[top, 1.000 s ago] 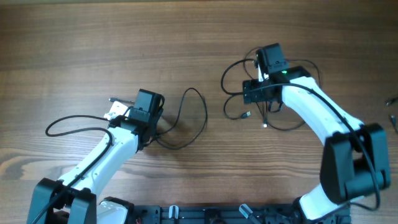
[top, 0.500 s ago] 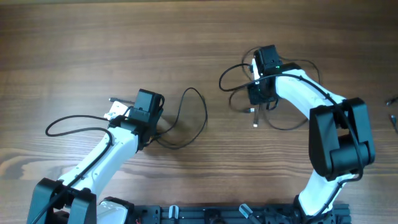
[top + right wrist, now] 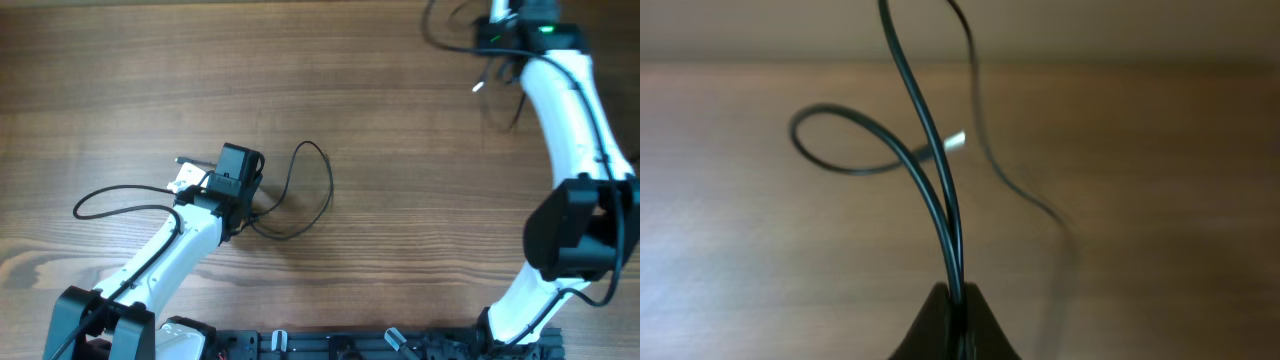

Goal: Untangle cables

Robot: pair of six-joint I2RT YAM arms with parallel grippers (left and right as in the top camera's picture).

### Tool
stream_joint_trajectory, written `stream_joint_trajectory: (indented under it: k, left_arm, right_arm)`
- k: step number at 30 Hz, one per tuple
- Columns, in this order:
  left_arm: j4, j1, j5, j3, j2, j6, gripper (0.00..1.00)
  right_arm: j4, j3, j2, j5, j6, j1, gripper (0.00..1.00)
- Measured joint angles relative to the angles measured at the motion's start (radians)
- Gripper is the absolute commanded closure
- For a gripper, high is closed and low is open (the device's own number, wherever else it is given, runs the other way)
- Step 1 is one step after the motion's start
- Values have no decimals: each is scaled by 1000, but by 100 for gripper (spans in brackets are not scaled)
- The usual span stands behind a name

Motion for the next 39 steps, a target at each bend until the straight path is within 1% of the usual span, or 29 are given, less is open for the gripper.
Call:
stream_joint_trajectory:
  k: [1, 3, 6, 7, 11, 12, 13, 15, 18, 20, 24, 25, 26, 27, 28, 32, 34, 38, 39]
  left_arm:
    - [0, 0, 0, 0, 0, 0, 0]
    - [0, 0, 0, 0, 0, 0, 0]
    - [0, 0, 0, 0, 0, 0, 0]
    - [0, 0, 0, 0, 0, 0, 0]
    - [-1, 0, 0, 0, 0, 0, 0]
    - [0, 0, 0, 0, 0, 0, 0]
    - [0, 0, 0, 0, 0, 0, 0]
    - [0, 0, 0, 0, 0, 0, 0]
    - [0, 0, 0, 0, 0, 0, 0]
    - [0, 0, 0, 0, 0, 0, 0]
    - [0, 0, 0, 0, 0, 0, 0]
    - [0, 0, 0, 0, 0, 0, 0]
    - [0, 0, 0, 0, 0, 0, 0]
    - [0, 0, 0, 0, 0, 0, 0]
    - [0, 0, 0, 0, 0, 0, 0]
    - [0, 0, 0, 0, 0, 0, 0]
    - [0, 0, 0, 0, 0, 0, 0]
    - [0, 0, 0, 0, 0, 0, 0]
    - [0, 0, 0, 0, 0, 0, 0]
  right_arm:
    - [57, 5, -2, 13, -24, -43, 96]
    - [107, 5, -1, 24, -43, -108, 96]
    - [231, 5, -1, 21, -62, -211, 96]
    - [301, 5, 0, 0, -65, -269, 96]
    - [411, 5, 35, -64, -69, -357, 96]
    - [432, 5, 77, -63, -69, -375, 96]
    - [434, 5, 97, -59, -68, -378, 95]
    - [444, 5, 149, -21, -16, -379, 96]
    - [447, 5, 283, 0, 106, -389, 96]
    - [441, 5, 349, -10, 159, -392, 96]
    - [407, 5, 418, -48, 220, -386, 96]
    - [394, 5, 424, -56, 230, -378, 93]
    - [391, 5, 424, -60, 233, -371, 58]
    - [391, 5, 424, -64, 235, -363, 11]
    - [391, 5, 424, -71, 243, -351, 0]
    - [375, 5, 421, -103, 244, -314, 0]
    - [368, 5, 391, -141, 244, -293, 0]
    - [303, 5, 224, -230, 245, -257, 0]
    - [257, 5, 164, -249, 248, -245, 0]
